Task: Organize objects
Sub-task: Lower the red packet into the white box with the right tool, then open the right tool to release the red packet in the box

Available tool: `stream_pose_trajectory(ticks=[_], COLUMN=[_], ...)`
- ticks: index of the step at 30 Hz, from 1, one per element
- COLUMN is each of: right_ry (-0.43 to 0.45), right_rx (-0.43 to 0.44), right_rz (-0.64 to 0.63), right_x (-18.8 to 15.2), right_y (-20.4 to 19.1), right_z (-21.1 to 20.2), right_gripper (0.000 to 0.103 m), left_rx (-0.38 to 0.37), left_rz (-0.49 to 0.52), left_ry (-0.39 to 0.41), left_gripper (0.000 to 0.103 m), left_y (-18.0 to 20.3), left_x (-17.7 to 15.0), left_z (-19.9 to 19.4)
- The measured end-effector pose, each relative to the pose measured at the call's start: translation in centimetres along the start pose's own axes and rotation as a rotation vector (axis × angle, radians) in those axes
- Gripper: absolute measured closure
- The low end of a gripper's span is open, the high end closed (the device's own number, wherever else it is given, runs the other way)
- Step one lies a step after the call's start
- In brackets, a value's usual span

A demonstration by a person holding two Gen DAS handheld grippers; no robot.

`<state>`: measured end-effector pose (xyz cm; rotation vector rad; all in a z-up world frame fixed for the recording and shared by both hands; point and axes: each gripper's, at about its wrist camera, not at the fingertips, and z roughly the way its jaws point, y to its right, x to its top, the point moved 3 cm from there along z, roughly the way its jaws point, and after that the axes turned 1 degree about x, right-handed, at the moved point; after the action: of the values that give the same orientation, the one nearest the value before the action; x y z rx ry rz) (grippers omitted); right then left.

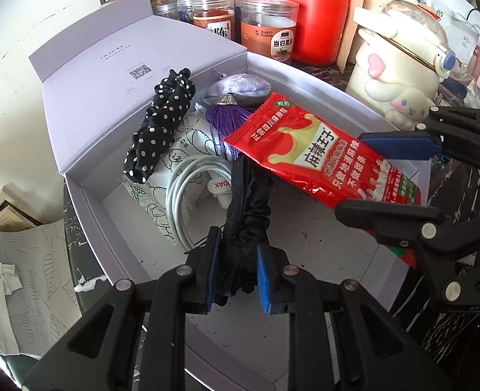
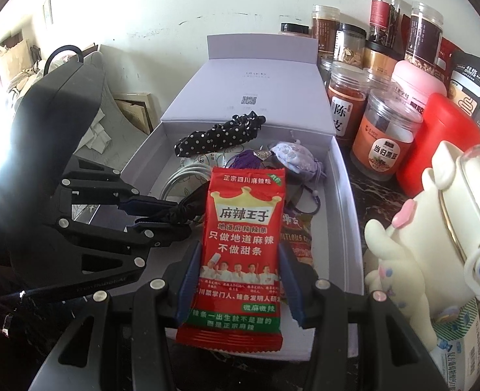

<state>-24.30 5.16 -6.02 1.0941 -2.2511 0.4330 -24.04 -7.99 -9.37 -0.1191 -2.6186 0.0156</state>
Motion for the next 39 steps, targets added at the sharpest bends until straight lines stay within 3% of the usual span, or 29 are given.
stream_pose_trajectory(ticks=[24,39], right_ry=[-0.01,-0.045], right_rx=[-0.019,-0.043], right_rz=[0.009,0.03], right_x=[0.2,-0.5], right_y=[0.1,0.7], right_z=[1.1,1.2], right_gripper=[0.054,0.044], left_rx=[-0.009,-0.004], left_rz=[-0.025,-0.056], left_ry=[0.004,0.001], left_gripper=[0.084,0.08], left_y=[-0.3,-0.6], left_x=[0.9,0.5], left_z=[0.6,0.6])
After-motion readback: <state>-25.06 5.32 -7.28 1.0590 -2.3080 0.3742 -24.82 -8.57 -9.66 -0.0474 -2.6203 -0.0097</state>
